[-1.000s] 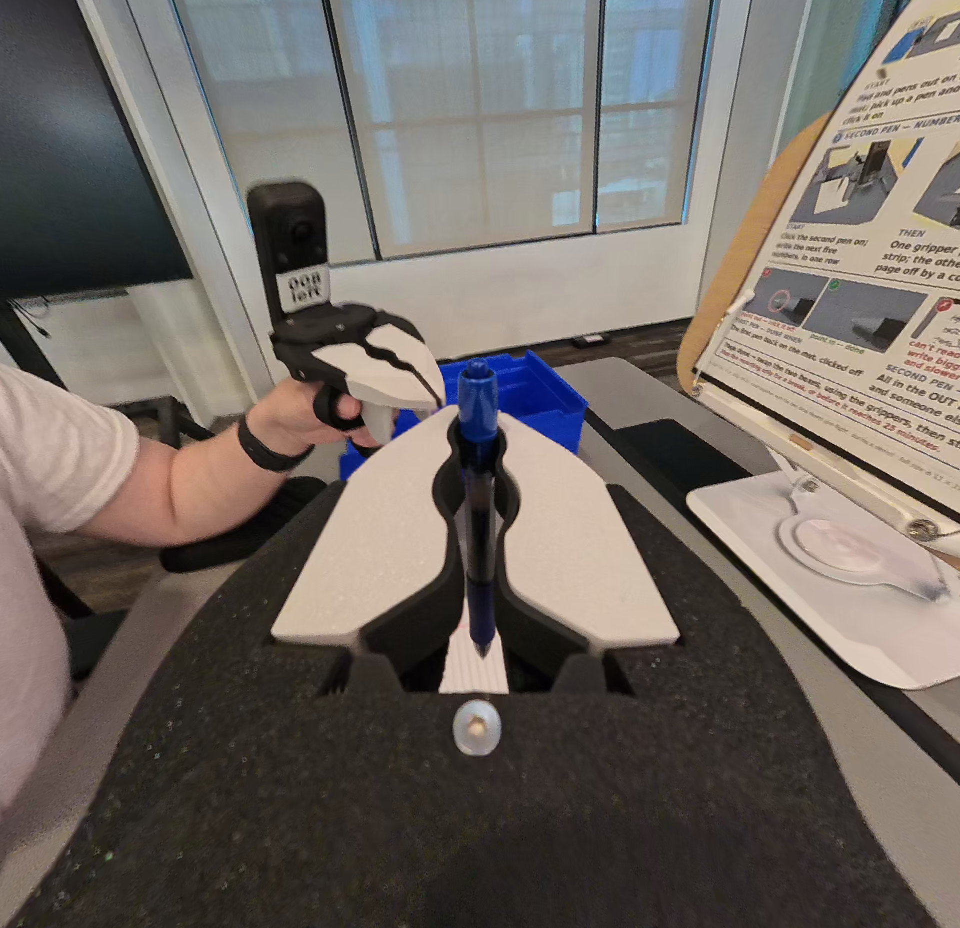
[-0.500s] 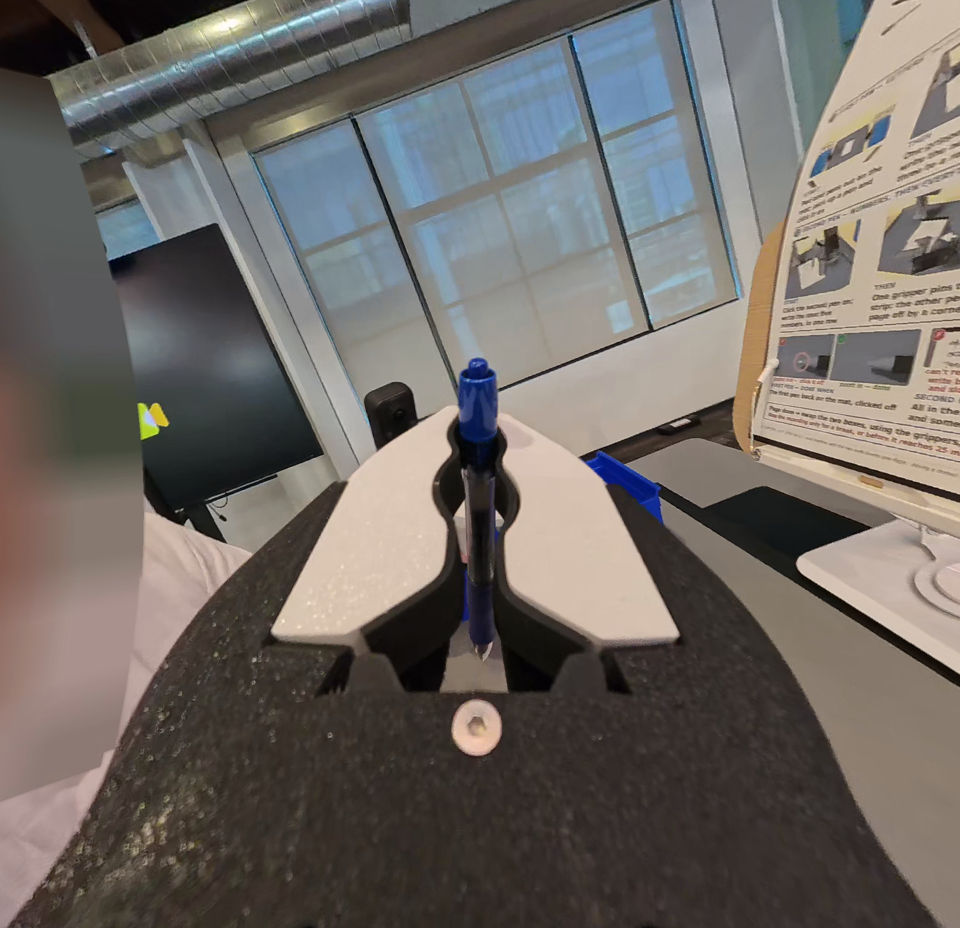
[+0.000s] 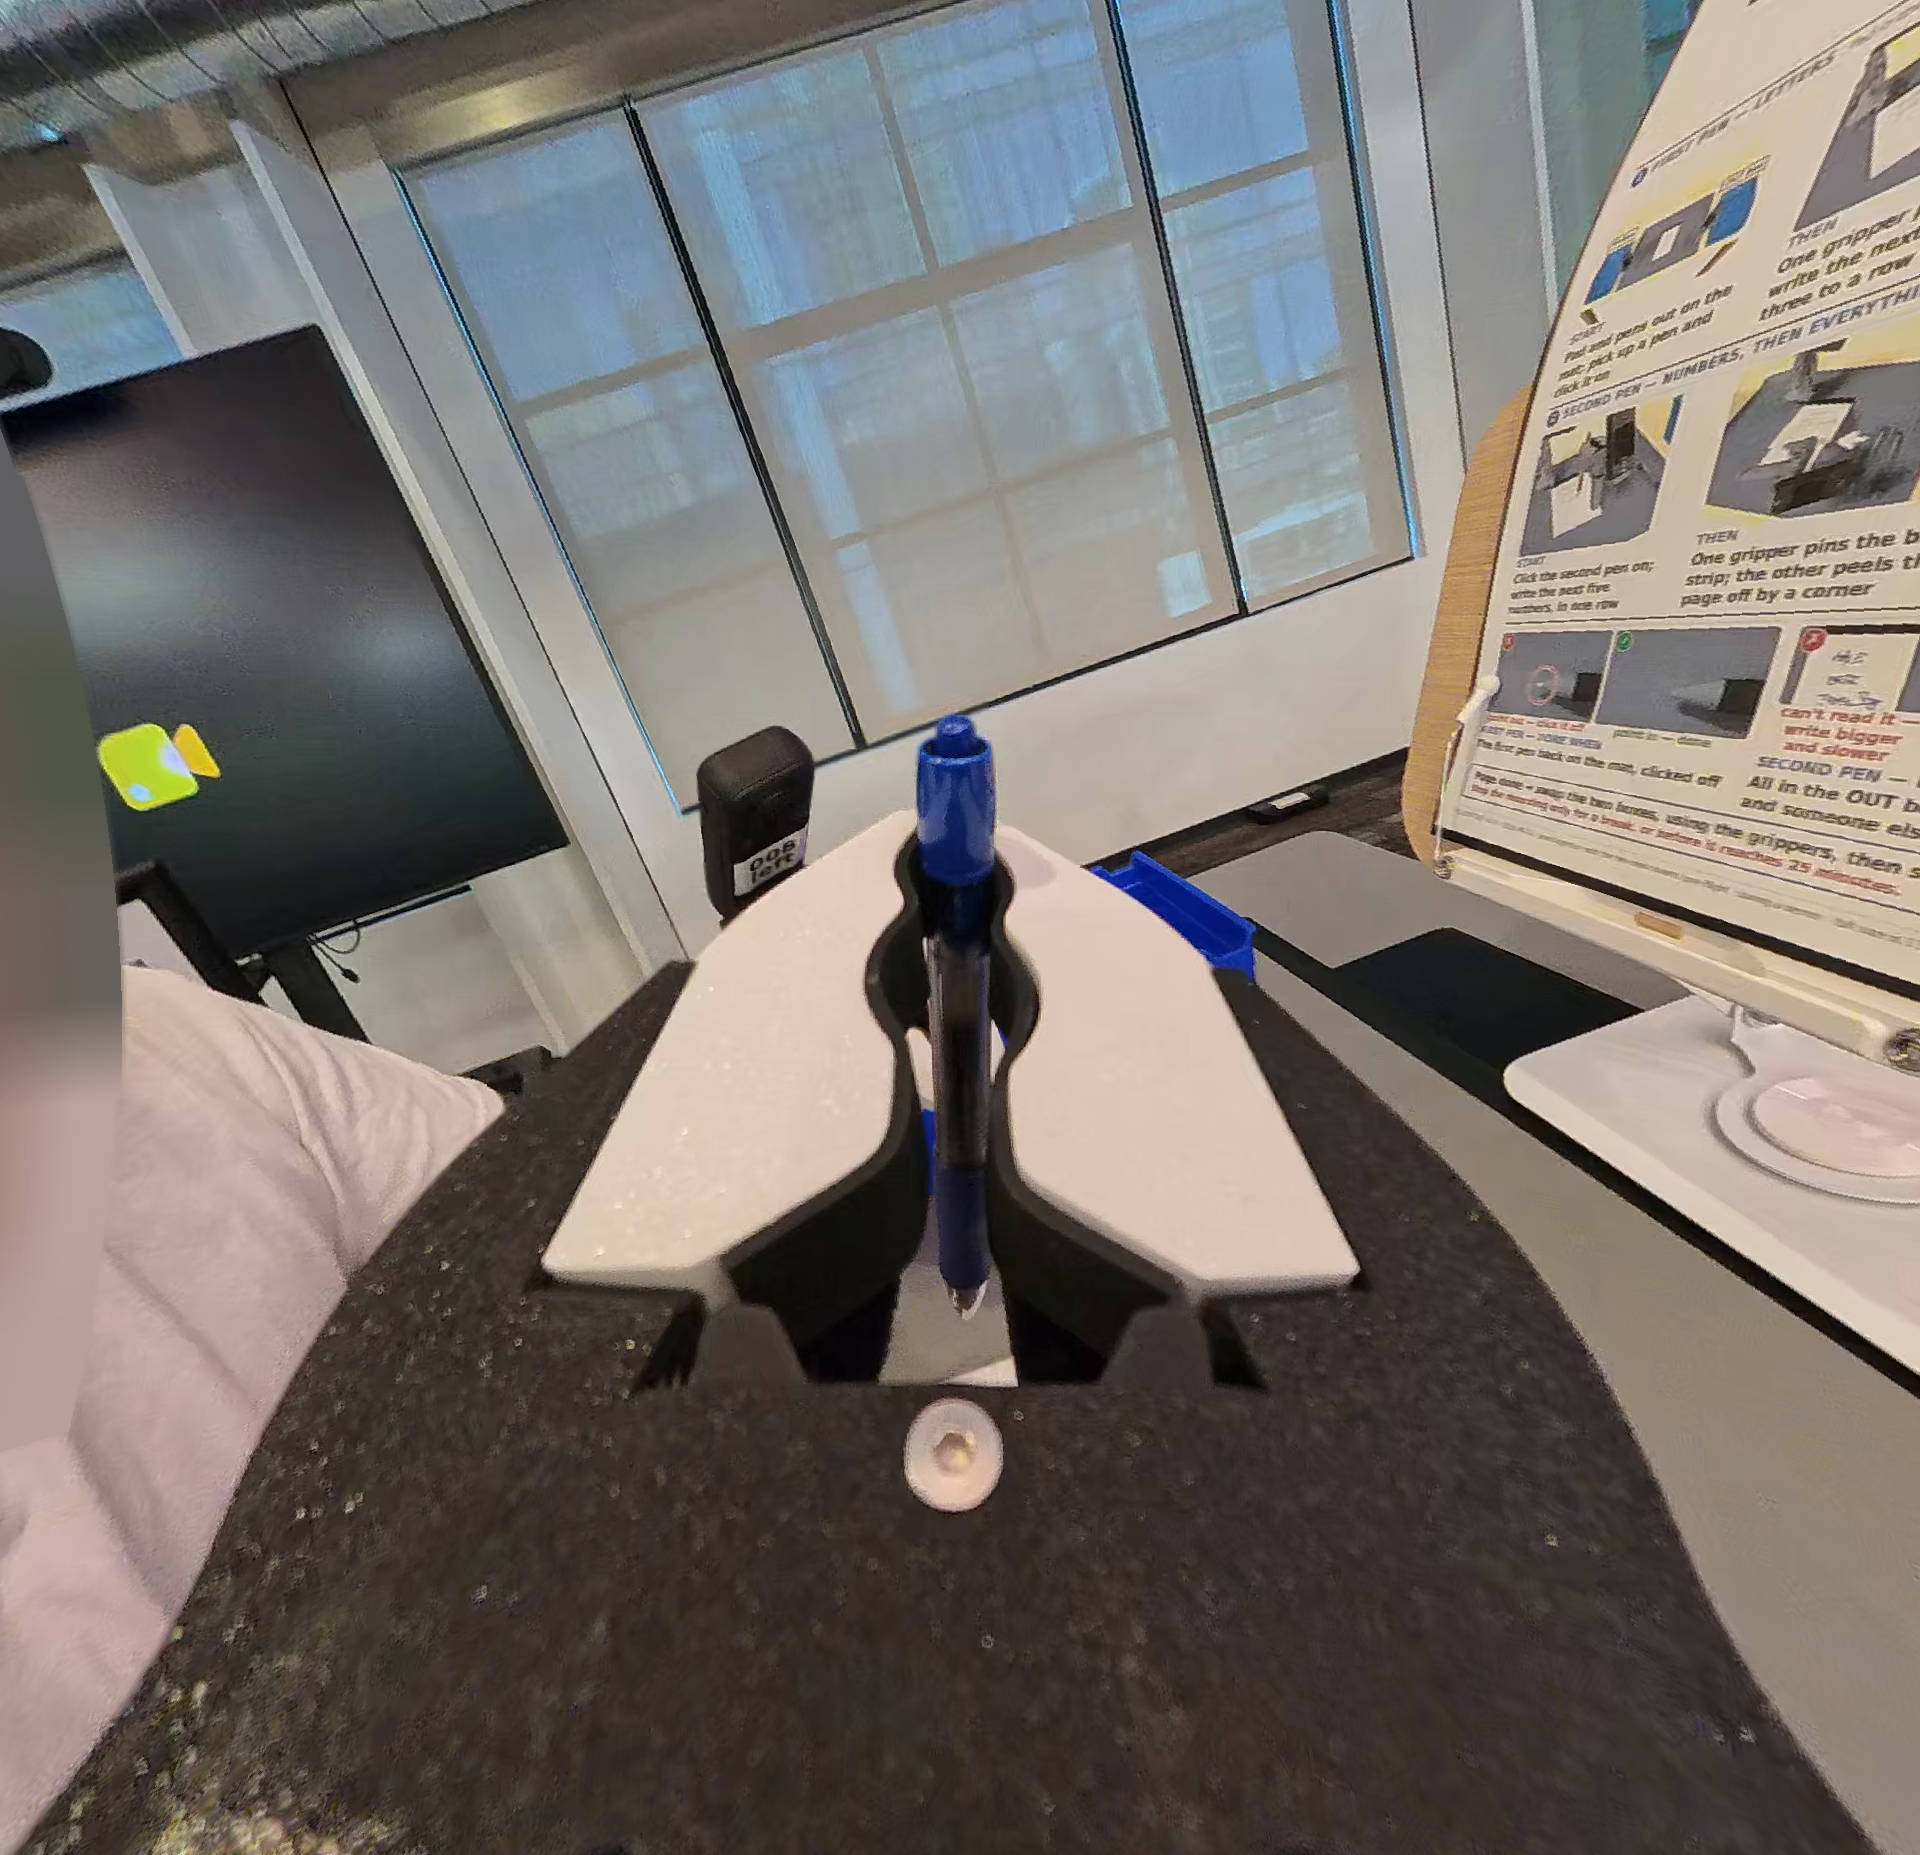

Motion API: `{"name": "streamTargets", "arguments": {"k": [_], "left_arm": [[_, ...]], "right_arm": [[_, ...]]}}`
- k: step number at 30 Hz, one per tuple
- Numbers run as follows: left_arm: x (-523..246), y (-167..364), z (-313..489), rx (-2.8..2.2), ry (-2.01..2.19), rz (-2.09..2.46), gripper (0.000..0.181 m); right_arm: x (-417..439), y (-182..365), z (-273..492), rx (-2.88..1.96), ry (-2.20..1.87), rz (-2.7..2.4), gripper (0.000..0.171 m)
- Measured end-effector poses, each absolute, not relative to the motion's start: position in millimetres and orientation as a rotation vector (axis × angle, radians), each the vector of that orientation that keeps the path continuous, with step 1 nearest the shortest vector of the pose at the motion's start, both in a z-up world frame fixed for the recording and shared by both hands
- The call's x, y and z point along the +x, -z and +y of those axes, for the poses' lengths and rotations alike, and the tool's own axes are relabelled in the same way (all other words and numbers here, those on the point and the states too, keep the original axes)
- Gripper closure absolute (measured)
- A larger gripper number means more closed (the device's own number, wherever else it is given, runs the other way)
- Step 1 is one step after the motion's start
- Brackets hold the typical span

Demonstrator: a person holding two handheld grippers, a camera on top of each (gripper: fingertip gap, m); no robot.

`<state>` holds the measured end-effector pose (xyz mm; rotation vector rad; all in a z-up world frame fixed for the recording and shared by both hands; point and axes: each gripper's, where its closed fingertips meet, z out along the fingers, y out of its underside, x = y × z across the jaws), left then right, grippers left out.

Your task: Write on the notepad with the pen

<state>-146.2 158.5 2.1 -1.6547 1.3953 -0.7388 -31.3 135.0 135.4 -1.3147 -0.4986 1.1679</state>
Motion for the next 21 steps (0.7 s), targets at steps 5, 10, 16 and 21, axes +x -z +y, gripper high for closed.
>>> {"name": "streamTargets", "arguments": {"k": [5, 10, 16, 21], "left_arm": [[-153, 20, 172, -1.685, 0.465, 1.468, 0.181], [-153, 24, 173, -1.677, 0.401, 1.499, 0.181], [-150, 22, 166, -1.691, 0.494, 1.493, 0.181], [-147, 20, 158, -1.680, 0.542, 1.517, 0.181]], "right_arm": [[-39, -125, 139, -1.368, -1.058, -0.559, 0.165], [-43, -119, 143, -1.390, -0.976, -0.590, 0.165], [-42, -120, 144, -1.365, -0.922, -0.598, 0.165], [-44, -121, 142, -1.350, -0.908, -0.613, 0.165]]}}
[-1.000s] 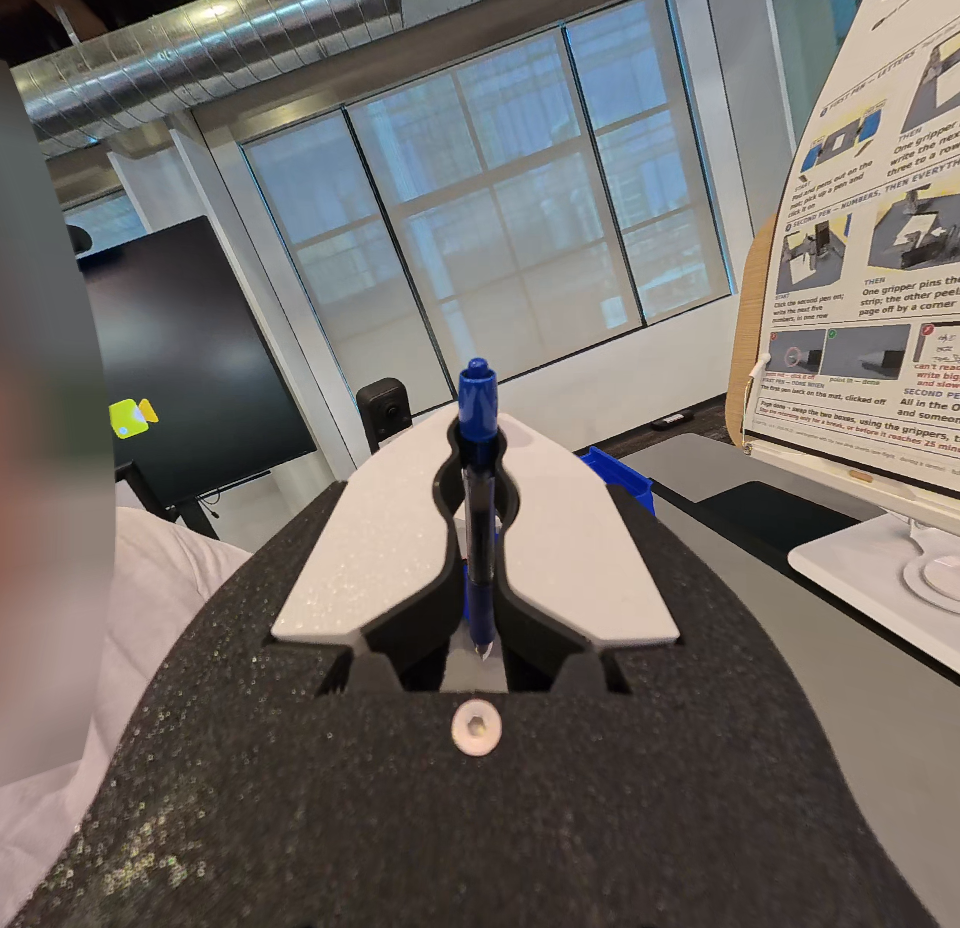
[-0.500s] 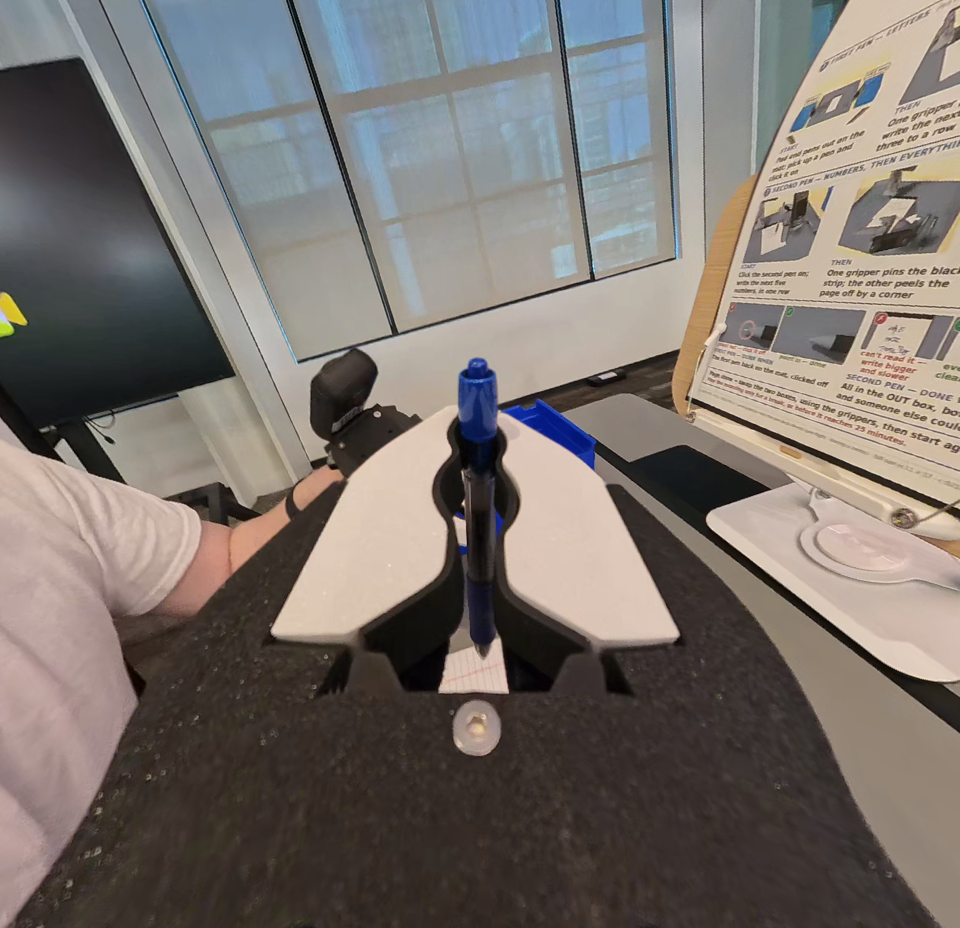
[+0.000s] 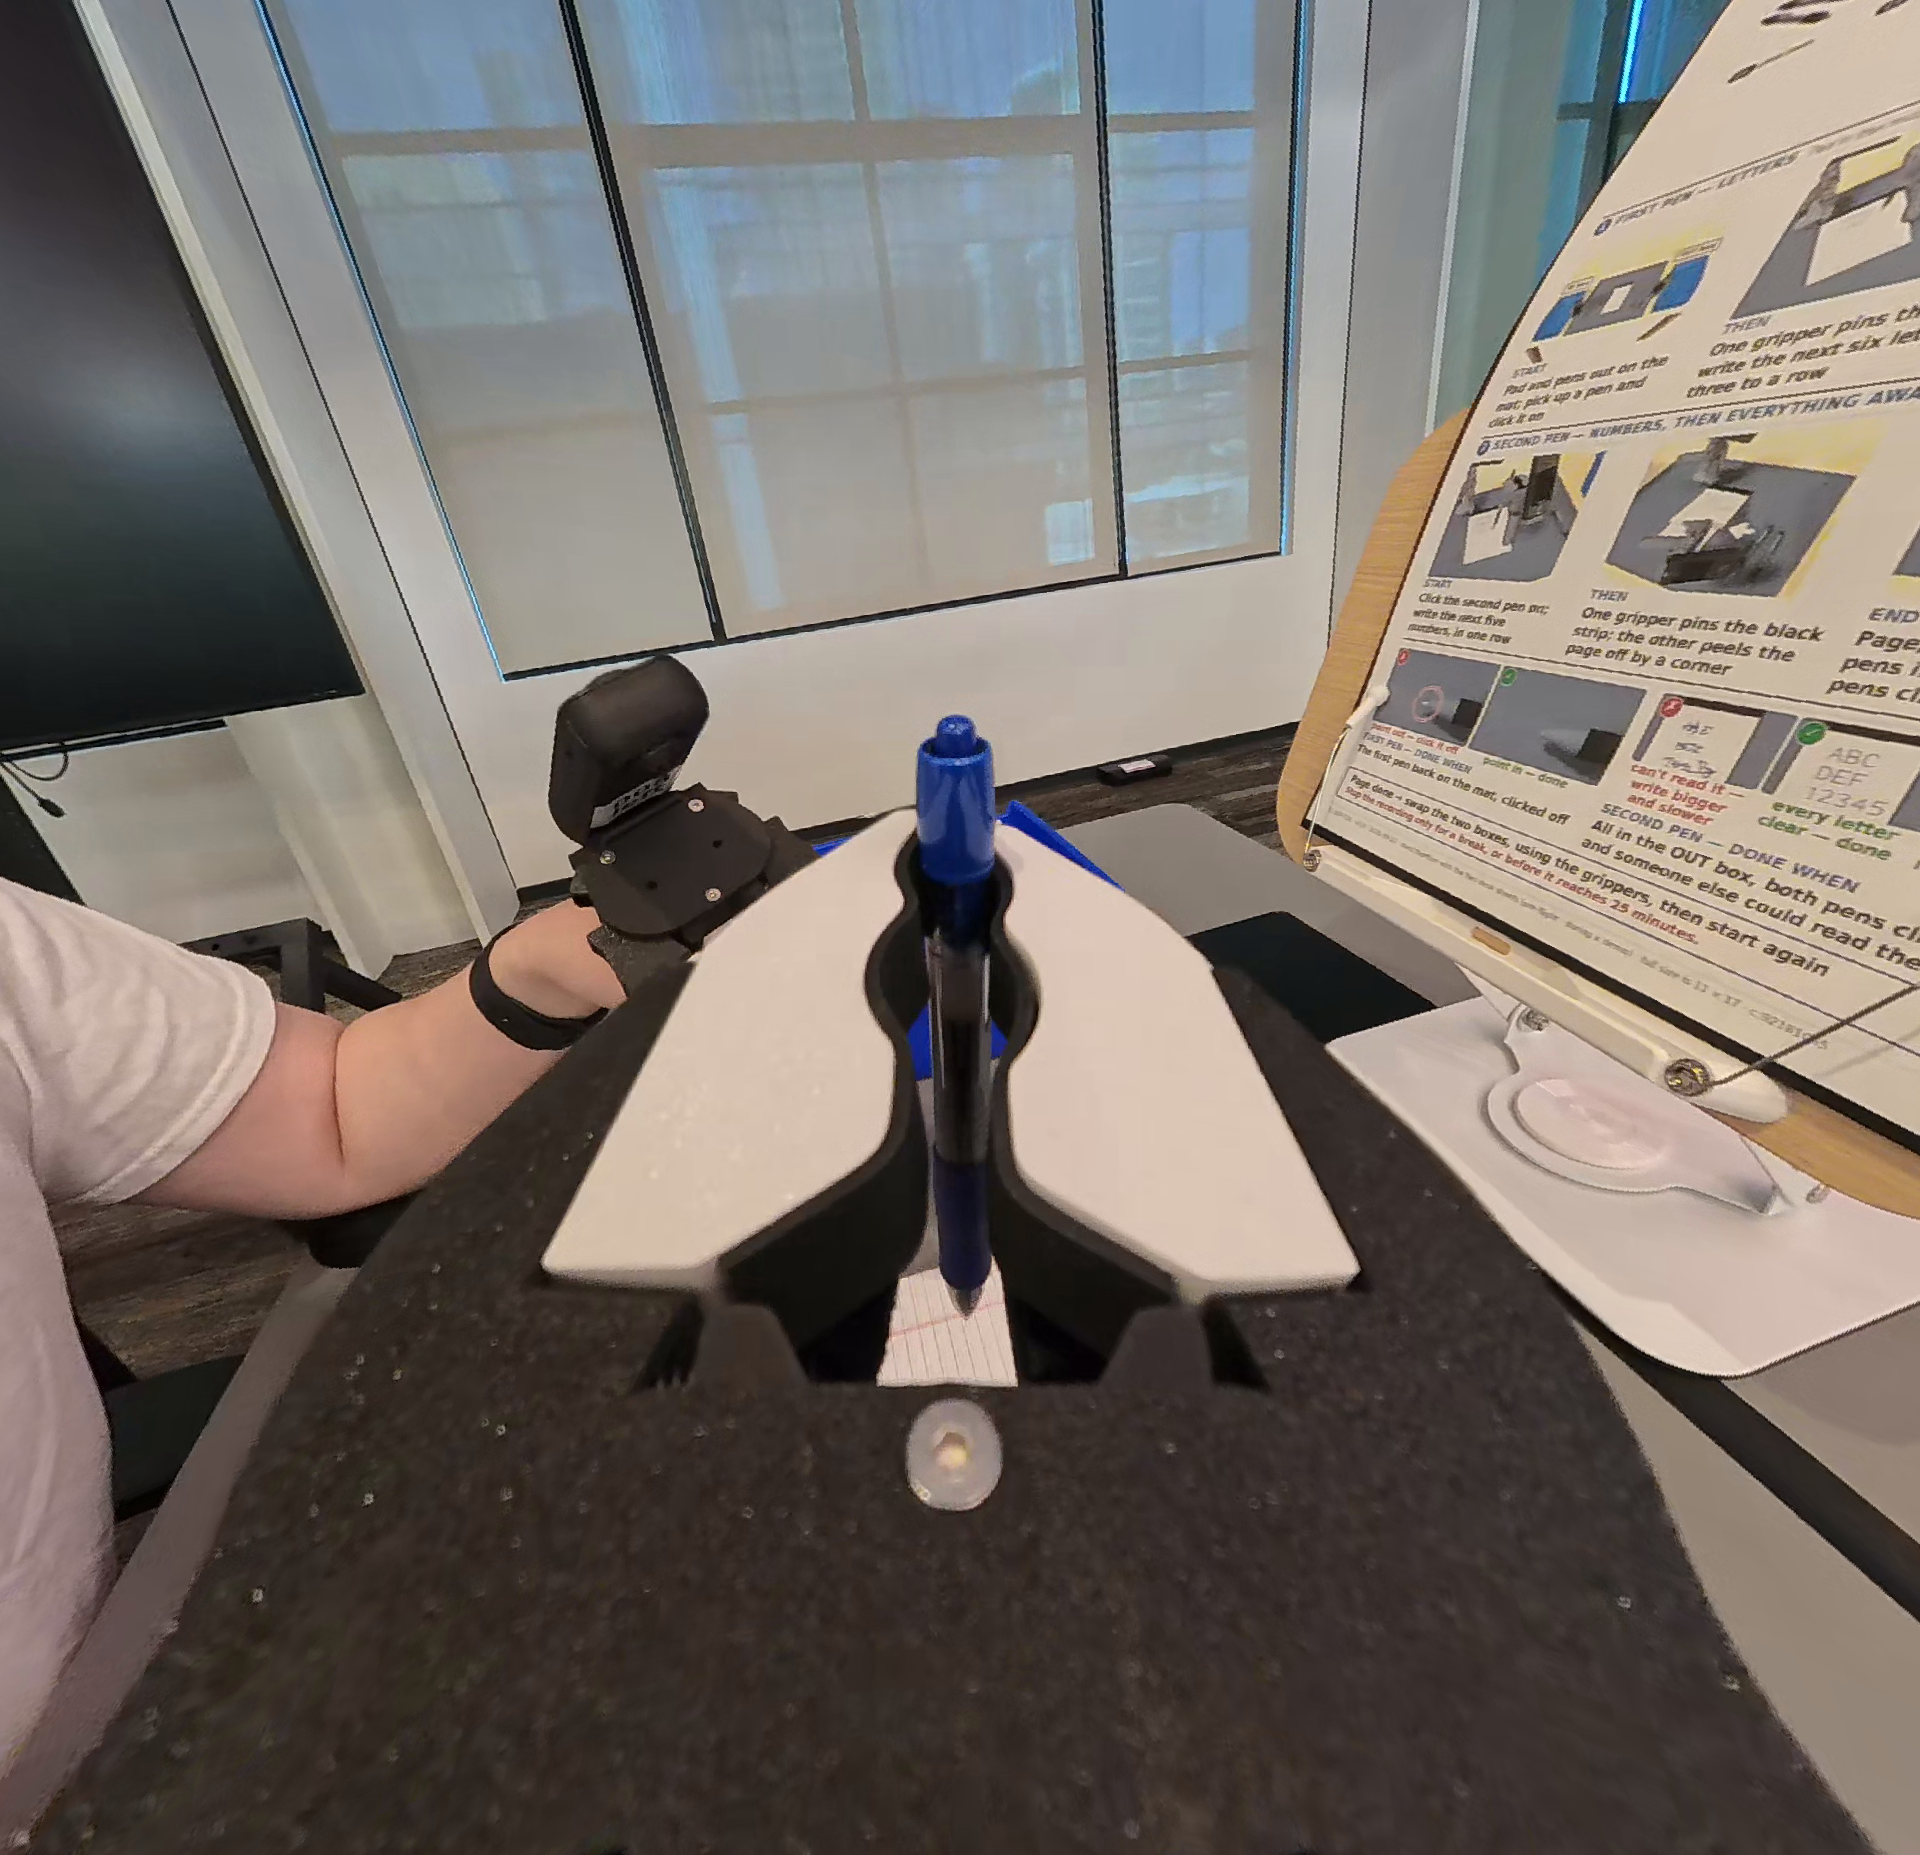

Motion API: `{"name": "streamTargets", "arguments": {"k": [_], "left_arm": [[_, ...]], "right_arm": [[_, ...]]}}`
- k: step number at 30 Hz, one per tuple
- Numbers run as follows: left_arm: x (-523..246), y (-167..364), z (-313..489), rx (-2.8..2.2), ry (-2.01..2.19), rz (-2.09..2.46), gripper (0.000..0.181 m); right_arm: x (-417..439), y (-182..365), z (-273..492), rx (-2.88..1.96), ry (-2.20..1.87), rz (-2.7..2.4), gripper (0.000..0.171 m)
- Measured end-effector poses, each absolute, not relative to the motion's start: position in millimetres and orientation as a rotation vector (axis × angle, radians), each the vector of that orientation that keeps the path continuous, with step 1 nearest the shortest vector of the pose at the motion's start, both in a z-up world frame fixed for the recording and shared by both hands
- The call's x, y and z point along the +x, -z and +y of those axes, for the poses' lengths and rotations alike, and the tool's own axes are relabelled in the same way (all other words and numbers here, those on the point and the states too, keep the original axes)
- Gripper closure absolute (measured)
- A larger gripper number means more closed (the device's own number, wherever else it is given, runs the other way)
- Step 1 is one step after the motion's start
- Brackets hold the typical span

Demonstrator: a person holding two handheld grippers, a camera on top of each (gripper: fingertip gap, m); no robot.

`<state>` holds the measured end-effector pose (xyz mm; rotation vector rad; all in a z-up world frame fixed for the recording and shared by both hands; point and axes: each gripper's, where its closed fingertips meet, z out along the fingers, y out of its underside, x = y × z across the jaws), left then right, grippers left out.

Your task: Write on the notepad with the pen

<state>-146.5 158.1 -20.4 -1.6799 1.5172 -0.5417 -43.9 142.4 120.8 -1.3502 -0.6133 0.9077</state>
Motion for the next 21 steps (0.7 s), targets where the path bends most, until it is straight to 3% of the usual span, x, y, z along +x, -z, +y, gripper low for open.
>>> {"name": "streamTargets", "arguments": {"k": [8, 14, 21], "left_arm": [[-148, 27, 152, -1.749, 0.631, 1.537, 0.181], [-151, 40, 121, -1.911, 0.984, 1.634, 0.181], [-155, 58, 116, -1.910, 0.852, 1.765, 0.181]], "right_arm": [[-43, -119, 144, -1.351, -0.891, -0.612, 0.165], [-44, -118, 144, -1.354, -0.874, -0.622, 0.165], [-44, -115, 147, -1.358, -0.871, -0.620, 0.165]]}}
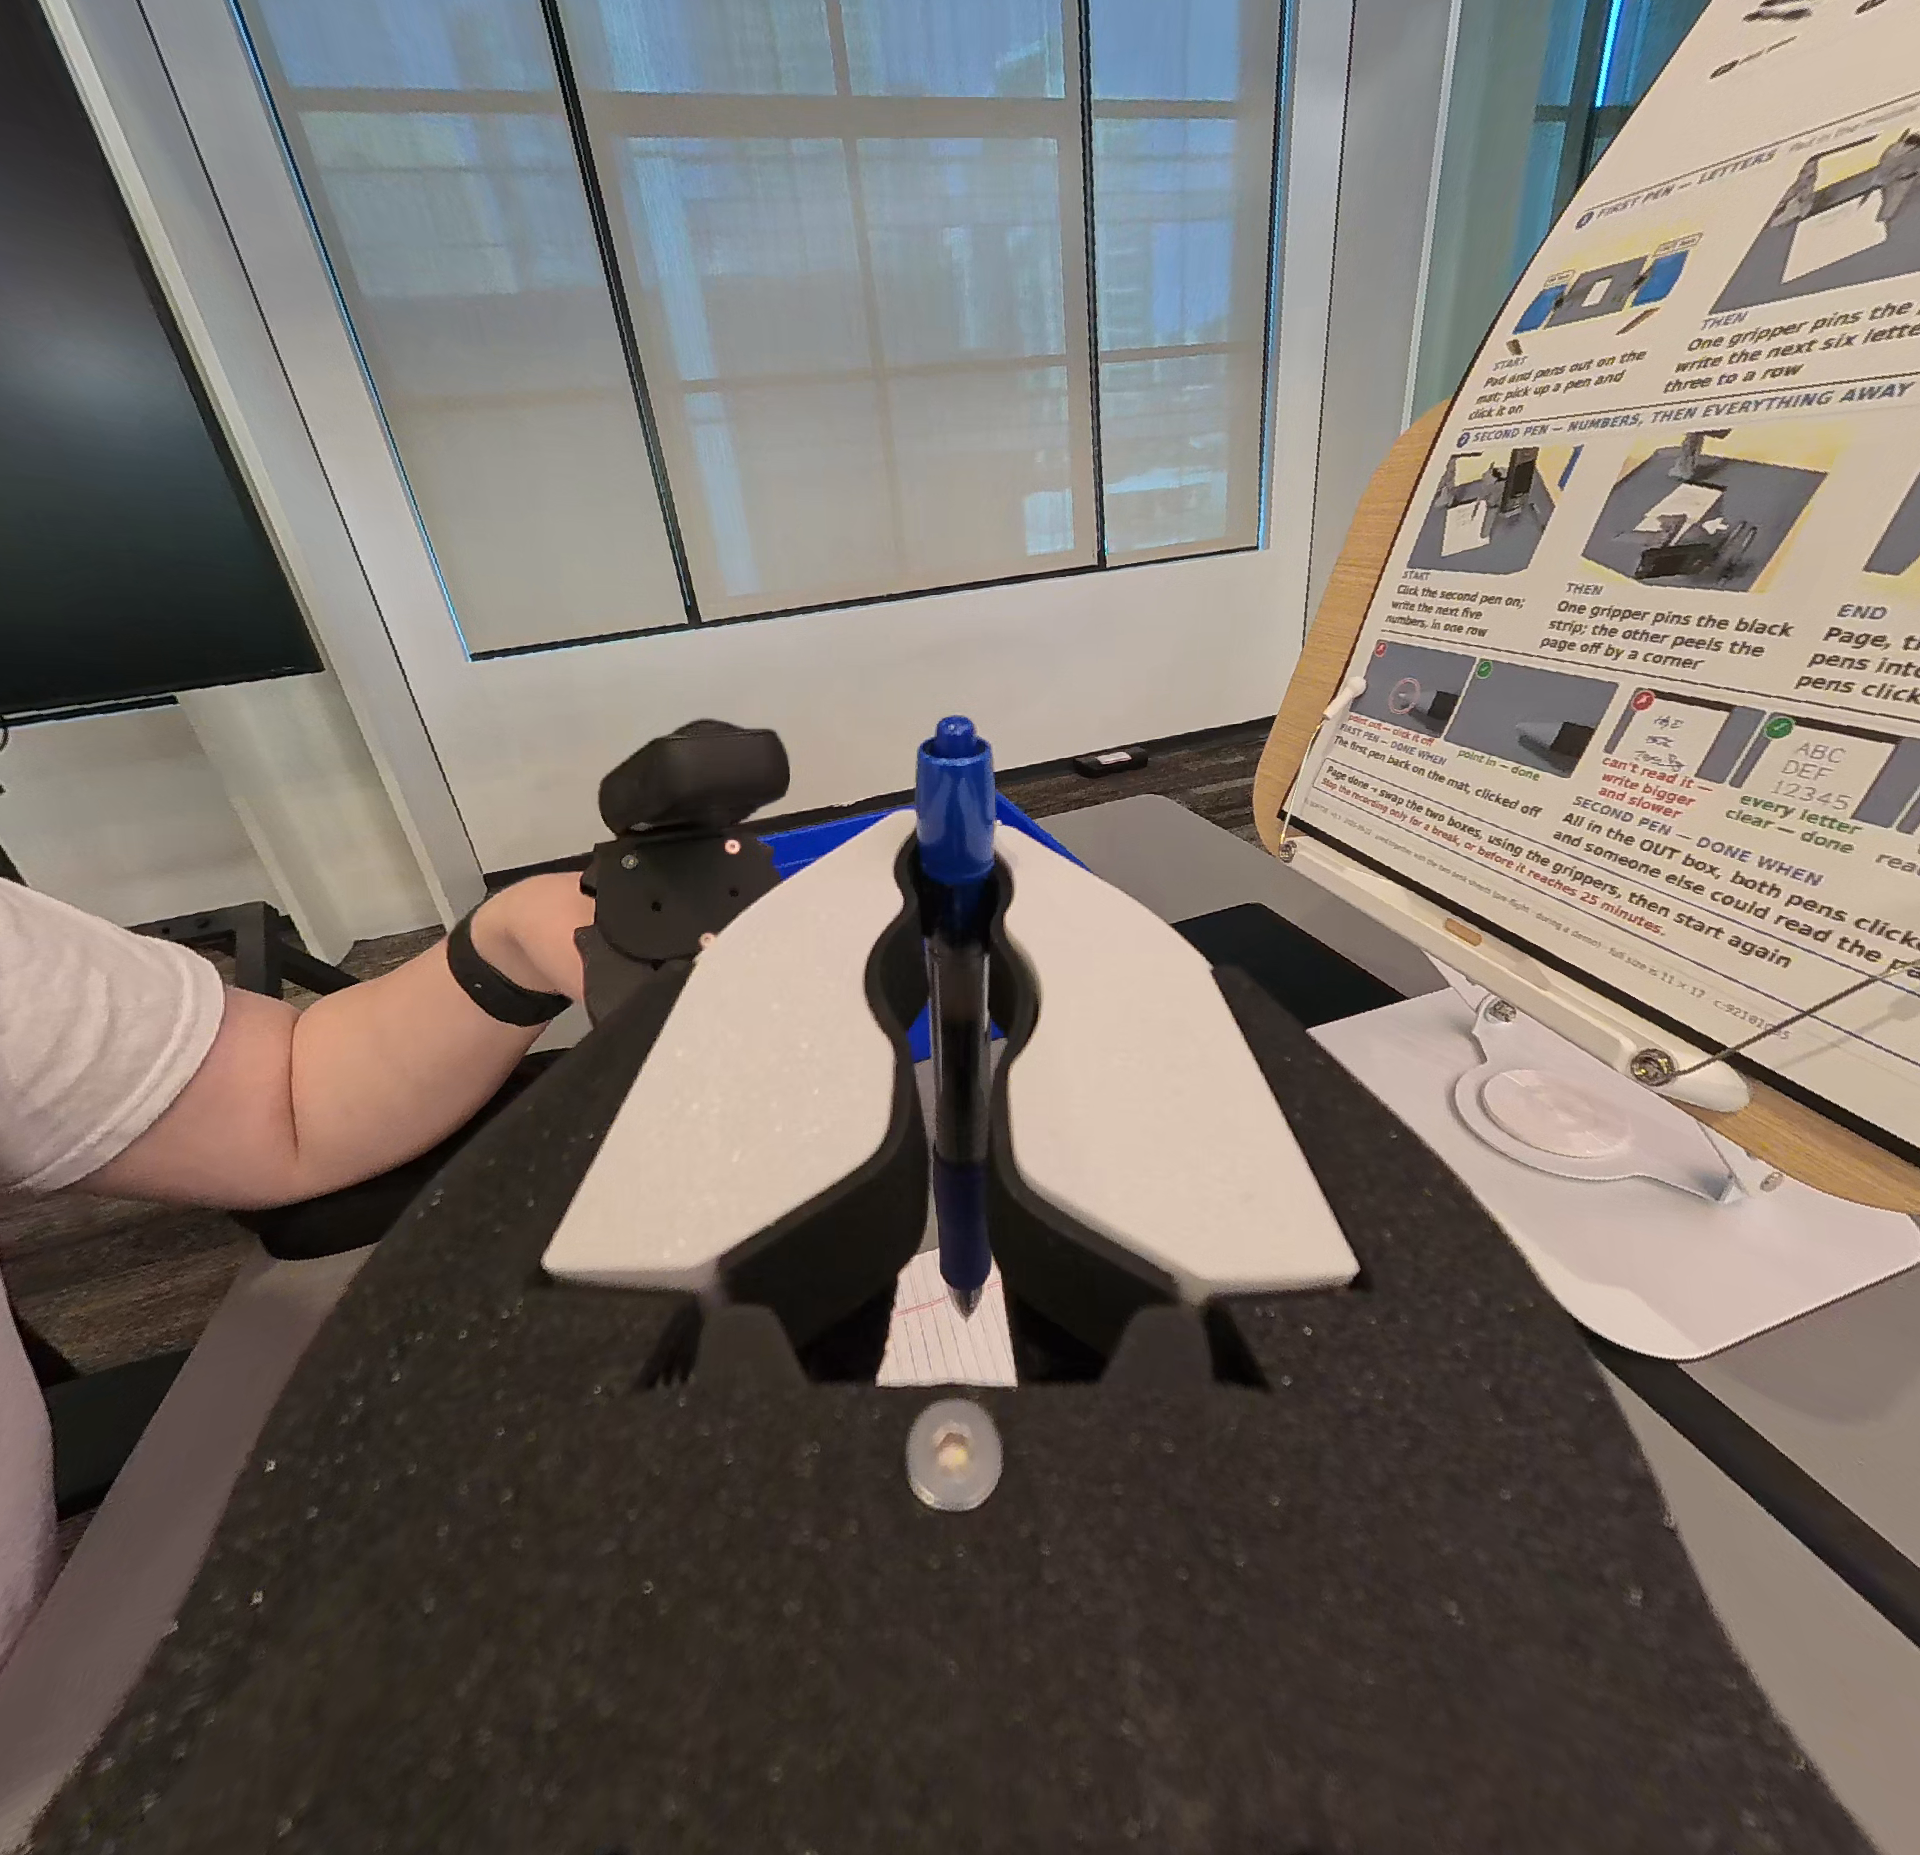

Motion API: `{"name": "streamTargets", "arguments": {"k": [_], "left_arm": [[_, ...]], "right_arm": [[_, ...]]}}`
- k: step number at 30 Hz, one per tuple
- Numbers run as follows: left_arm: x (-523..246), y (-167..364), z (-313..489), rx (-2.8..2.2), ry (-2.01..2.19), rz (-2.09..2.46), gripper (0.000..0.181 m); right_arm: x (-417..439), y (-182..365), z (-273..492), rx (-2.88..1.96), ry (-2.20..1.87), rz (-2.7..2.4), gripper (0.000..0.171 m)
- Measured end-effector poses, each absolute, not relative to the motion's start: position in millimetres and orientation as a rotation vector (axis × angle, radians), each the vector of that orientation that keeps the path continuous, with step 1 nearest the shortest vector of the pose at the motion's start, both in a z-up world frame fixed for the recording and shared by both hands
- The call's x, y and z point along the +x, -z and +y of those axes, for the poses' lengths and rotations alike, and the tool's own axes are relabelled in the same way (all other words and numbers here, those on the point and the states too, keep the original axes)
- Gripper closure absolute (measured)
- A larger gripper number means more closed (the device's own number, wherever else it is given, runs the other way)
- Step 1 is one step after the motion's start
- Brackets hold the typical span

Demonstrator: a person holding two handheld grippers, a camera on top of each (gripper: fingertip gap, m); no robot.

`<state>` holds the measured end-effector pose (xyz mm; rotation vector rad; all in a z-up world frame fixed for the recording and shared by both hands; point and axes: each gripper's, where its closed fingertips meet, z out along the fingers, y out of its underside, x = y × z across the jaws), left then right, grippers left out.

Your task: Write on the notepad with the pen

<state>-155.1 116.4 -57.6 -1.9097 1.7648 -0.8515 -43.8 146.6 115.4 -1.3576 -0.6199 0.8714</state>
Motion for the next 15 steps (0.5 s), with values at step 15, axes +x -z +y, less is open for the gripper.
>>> {"name": "streamTargets", "arguments": {"k": [15], "left_arm": [[-124, 53, 99, -1.734, 0.902, 1.781, 0.181]], "right_arm": [[-57, -91, 162, -1.386, -0.817, -0.632, 0.165]]}}
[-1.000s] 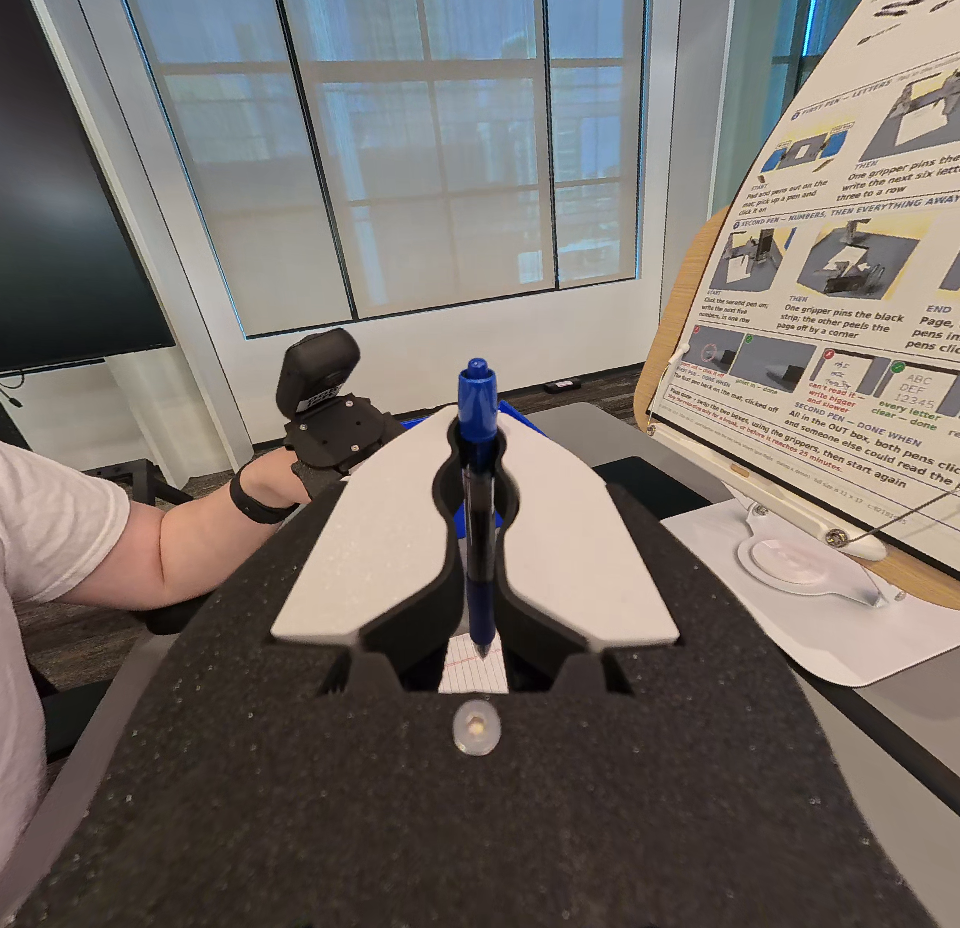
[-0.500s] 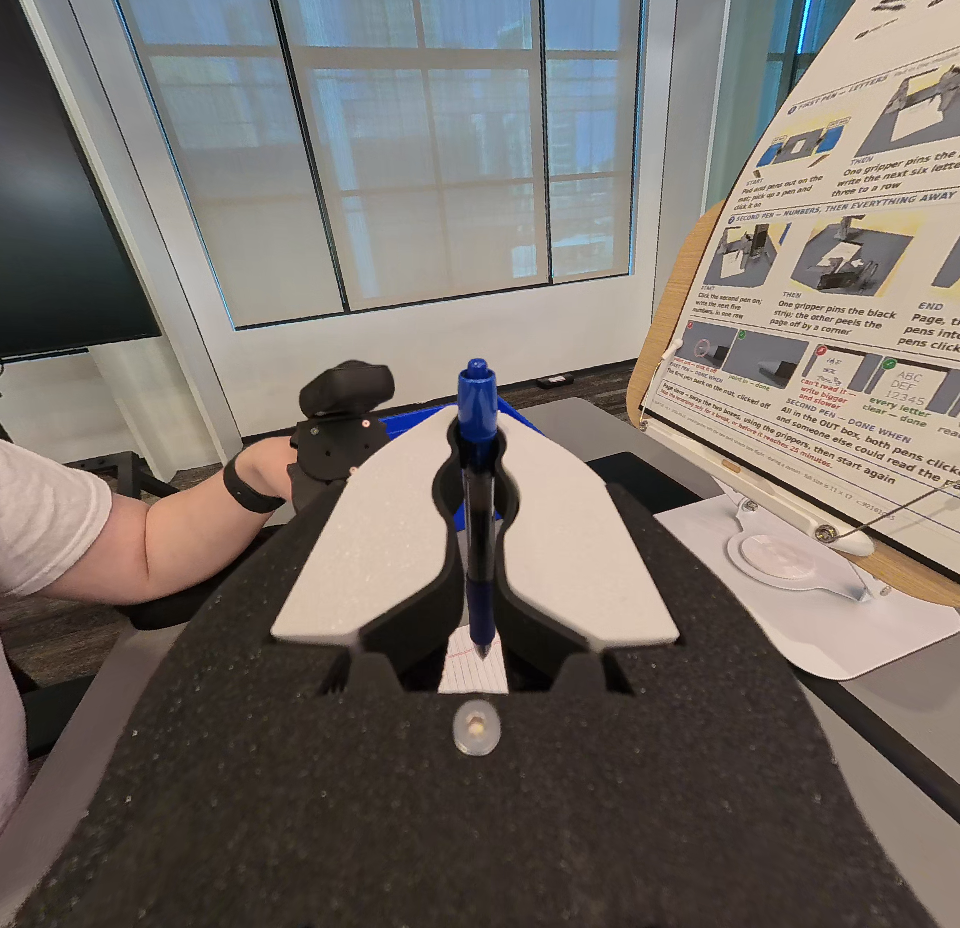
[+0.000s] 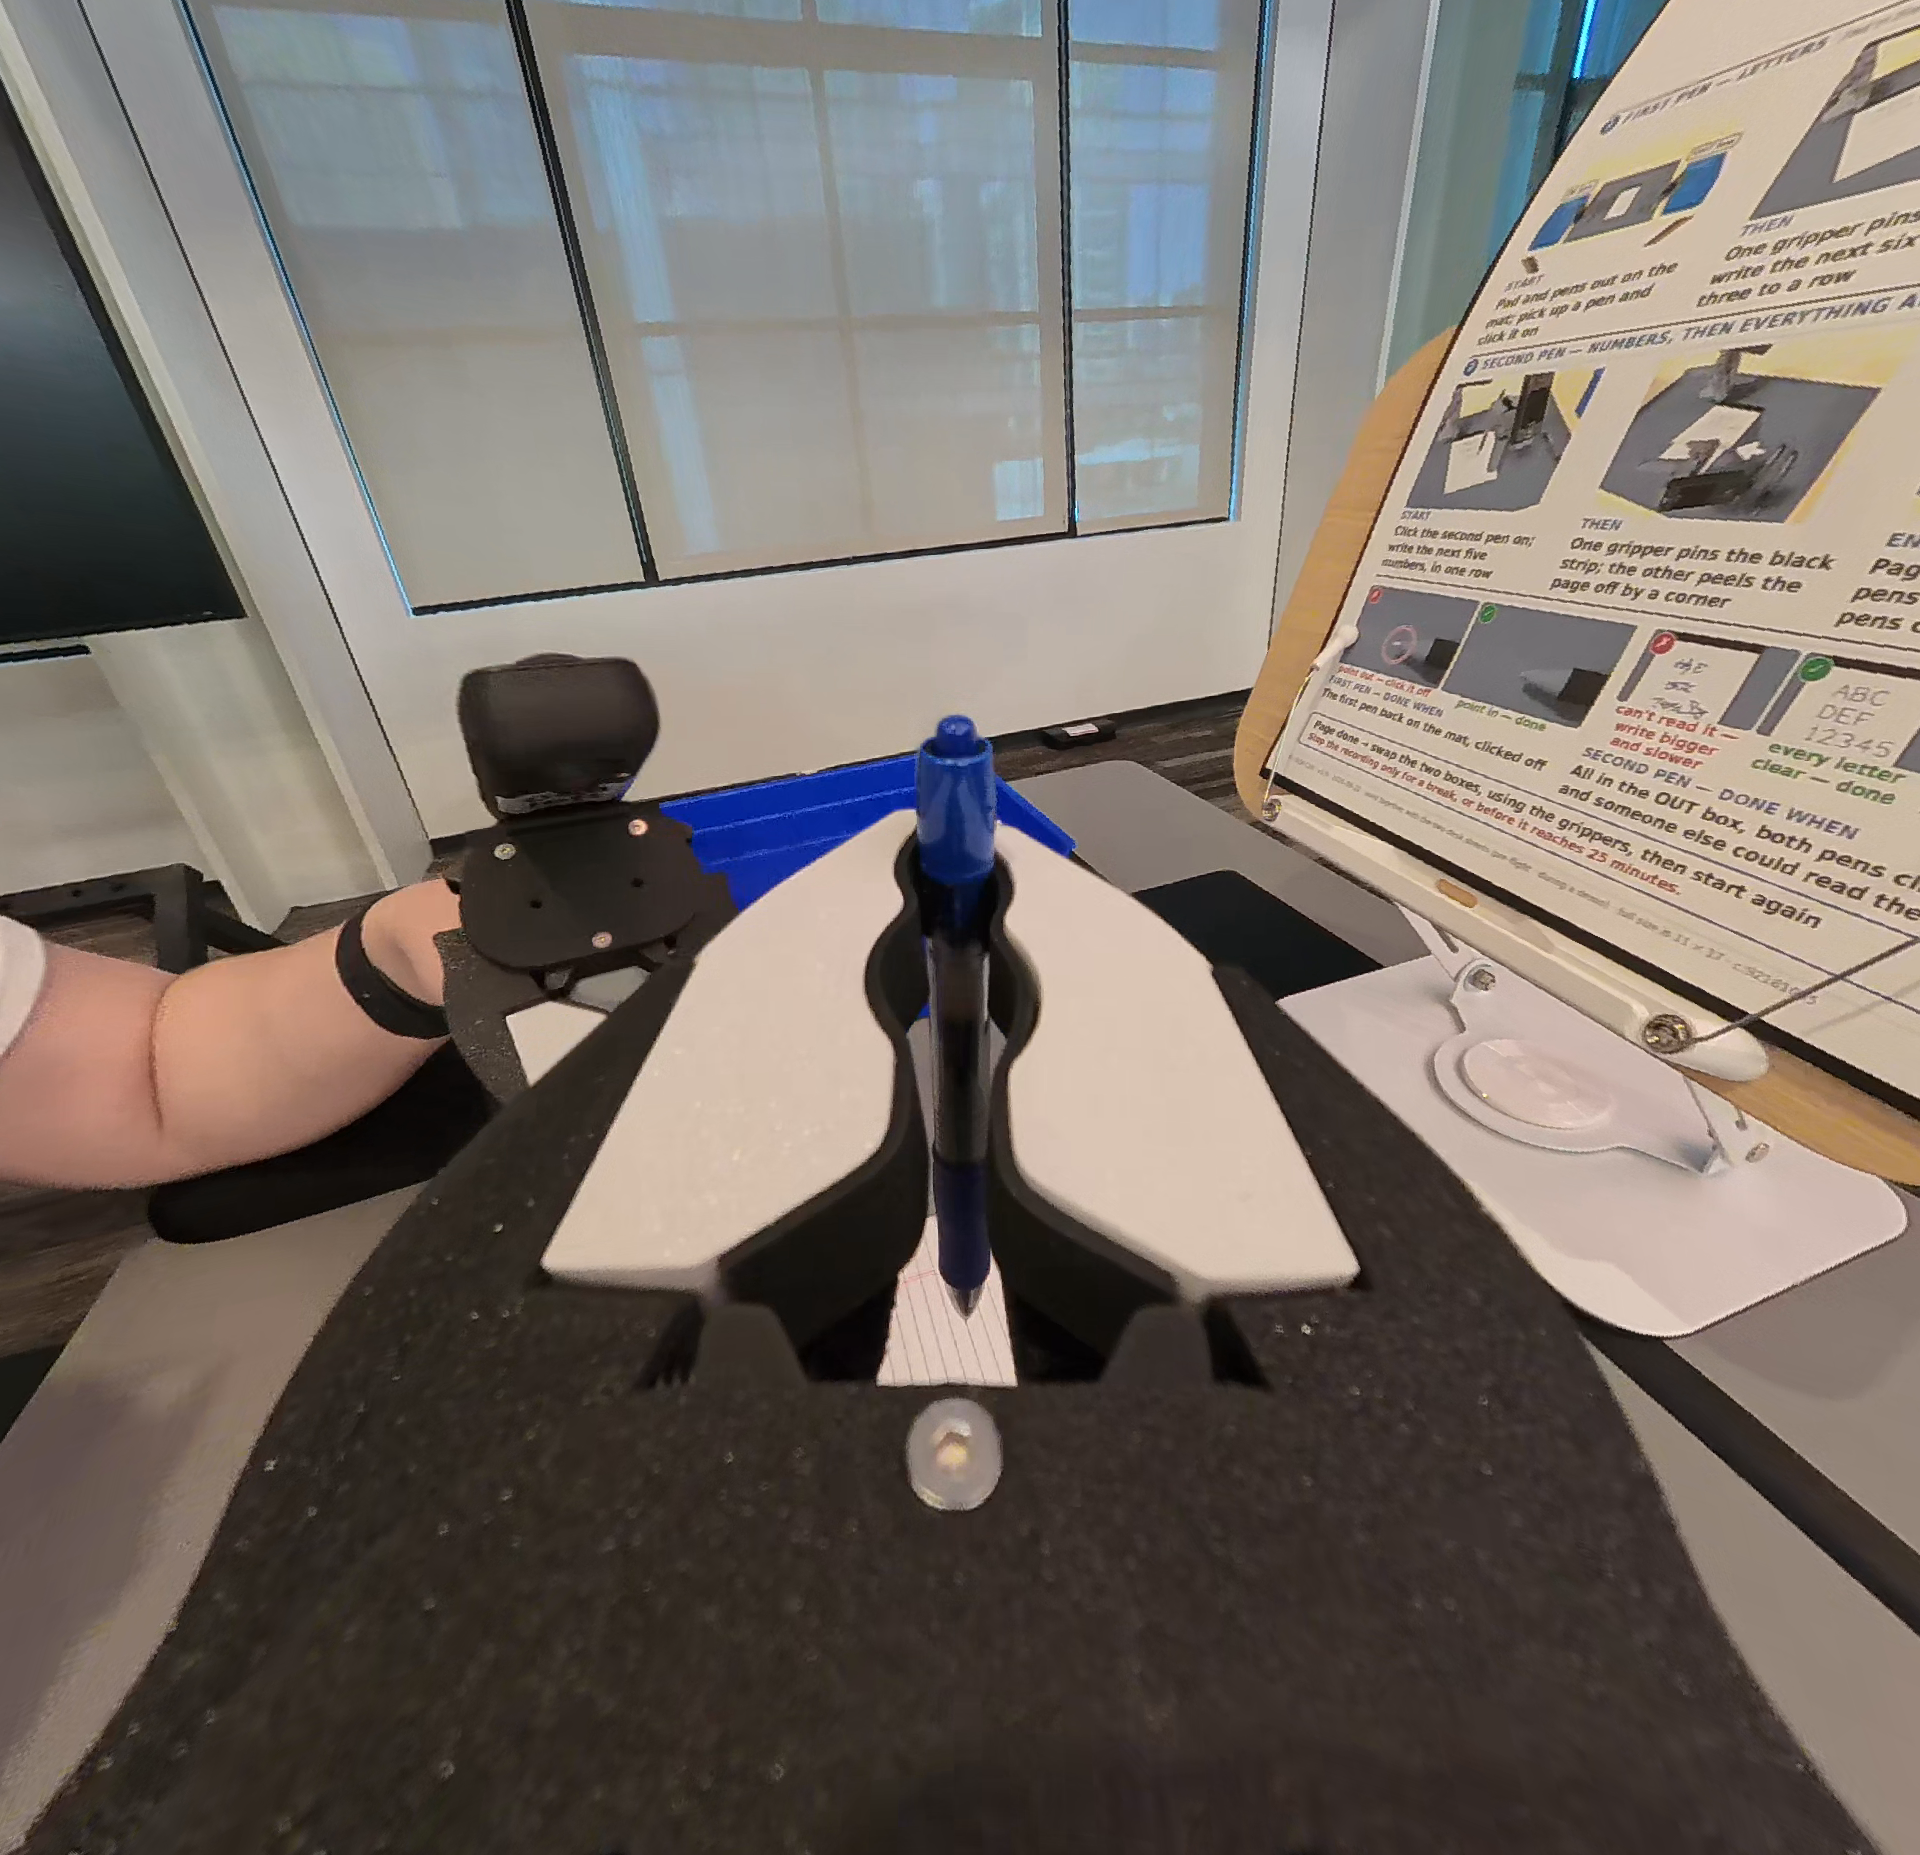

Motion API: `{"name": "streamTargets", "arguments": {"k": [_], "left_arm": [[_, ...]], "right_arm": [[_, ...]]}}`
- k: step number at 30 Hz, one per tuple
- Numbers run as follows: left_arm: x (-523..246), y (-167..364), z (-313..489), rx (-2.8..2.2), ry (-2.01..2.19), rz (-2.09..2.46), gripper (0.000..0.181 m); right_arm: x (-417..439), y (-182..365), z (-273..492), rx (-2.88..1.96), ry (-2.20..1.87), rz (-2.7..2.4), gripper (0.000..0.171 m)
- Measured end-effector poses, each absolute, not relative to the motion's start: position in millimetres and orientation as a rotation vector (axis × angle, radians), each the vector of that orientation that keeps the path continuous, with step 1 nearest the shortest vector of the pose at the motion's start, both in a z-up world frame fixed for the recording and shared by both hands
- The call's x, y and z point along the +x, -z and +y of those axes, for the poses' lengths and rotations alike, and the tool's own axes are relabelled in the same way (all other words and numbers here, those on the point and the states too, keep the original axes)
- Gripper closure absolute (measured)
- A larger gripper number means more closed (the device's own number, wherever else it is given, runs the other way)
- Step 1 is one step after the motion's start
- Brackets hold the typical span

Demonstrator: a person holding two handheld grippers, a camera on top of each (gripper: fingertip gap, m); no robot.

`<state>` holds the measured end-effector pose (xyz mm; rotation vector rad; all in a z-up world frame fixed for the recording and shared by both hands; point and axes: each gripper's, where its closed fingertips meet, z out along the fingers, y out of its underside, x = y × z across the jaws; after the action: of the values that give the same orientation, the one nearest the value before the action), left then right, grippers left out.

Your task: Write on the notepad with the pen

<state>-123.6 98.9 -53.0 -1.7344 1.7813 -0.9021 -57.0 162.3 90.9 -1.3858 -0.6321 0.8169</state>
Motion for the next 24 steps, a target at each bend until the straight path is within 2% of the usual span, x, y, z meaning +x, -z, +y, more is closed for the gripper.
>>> {"name": "streamTargets", "arguments": {"k": [11, 15, 21, 24], "left_arm": [[-113, 55, 128, -1.630, 1.064, 1.280, 0.181], [-111, 65, 113, -1.530, 1.058, 1.339, 0.181], [-112, 59, 65, -1.437, 1.453, 1.558, 0.181], [-118, 68, 83, -1.589, 1.329, 1.520, 0.181]], "right_arm": [[-54, -74, 176, -1.407, -0.787, -0.608, 0.165], [-52, -71, 177, -1.397, -0.865, -0.560, 0.165], [-69, -62, 181, -1.394, -0.896, -0.566, 0.165], [-82, -64, 180, -1.388, -0.905, -0.582, 0.165]]}}
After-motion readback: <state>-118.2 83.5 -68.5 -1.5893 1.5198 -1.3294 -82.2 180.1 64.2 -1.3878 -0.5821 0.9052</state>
